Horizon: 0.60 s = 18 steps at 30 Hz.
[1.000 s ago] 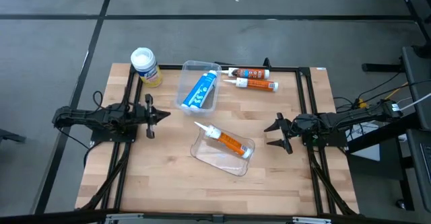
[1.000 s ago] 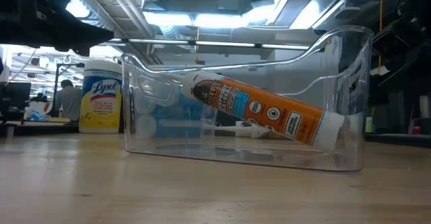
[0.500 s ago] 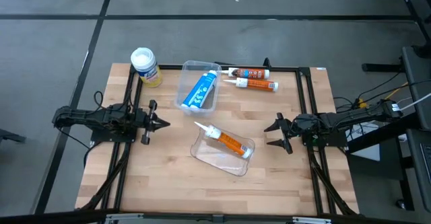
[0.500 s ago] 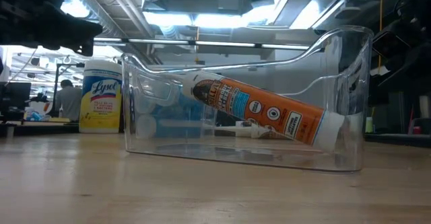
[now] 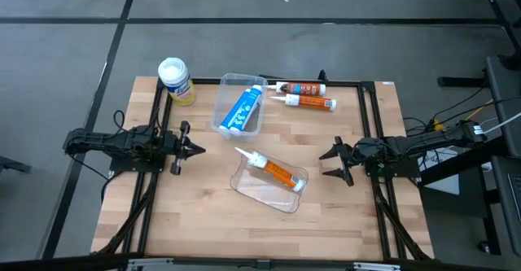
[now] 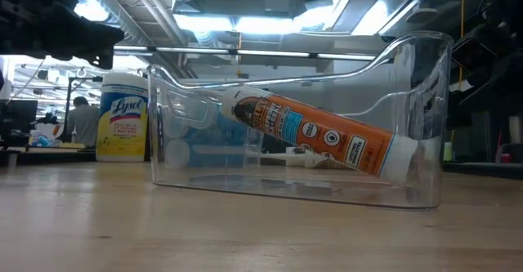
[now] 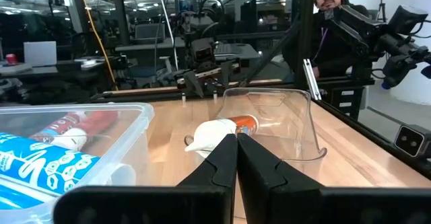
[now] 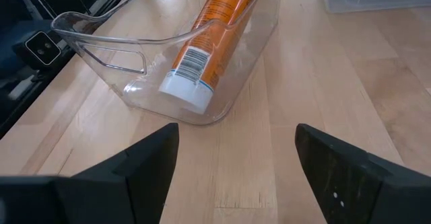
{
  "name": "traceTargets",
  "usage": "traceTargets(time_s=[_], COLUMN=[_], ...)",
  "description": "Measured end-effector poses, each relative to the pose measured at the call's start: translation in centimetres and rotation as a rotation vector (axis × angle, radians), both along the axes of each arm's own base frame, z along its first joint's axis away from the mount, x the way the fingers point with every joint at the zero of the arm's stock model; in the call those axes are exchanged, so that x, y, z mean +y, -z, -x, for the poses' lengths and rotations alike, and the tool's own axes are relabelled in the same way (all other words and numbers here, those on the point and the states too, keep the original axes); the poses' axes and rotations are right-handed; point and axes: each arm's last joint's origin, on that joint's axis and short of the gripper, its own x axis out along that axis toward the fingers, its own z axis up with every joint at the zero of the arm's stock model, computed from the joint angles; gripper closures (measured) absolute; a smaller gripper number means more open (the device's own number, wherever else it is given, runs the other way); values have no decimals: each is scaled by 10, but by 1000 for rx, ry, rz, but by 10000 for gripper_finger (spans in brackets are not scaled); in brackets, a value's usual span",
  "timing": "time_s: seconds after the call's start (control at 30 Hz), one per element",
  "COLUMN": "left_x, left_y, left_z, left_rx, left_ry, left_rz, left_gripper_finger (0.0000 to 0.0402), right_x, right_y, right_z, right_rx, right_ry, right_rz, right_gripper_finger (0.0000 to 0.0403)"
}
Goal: Pick & place silicon tubes, Sealant and Lysol wipes
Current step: Put the bottom orange sealant into the bottom transparent bin
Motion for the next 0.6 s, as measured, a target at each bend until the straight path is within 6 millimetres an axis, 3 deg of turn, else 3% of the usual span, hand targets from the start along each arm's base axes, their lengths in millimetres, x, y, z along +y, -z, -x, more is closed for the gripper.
traceTargets(time_s=[0.6], left_x=[0], left_y=[0], left_z=[0], left_rx=[0], left_ry=[0], left_rz=[0], left_gripper_finger=[391], right_x=[0], right_y=[-1], right_z=[-1], right_rx=[-8], right_ry=[13], right_rz=[-33], right_gripper_finger=[105])
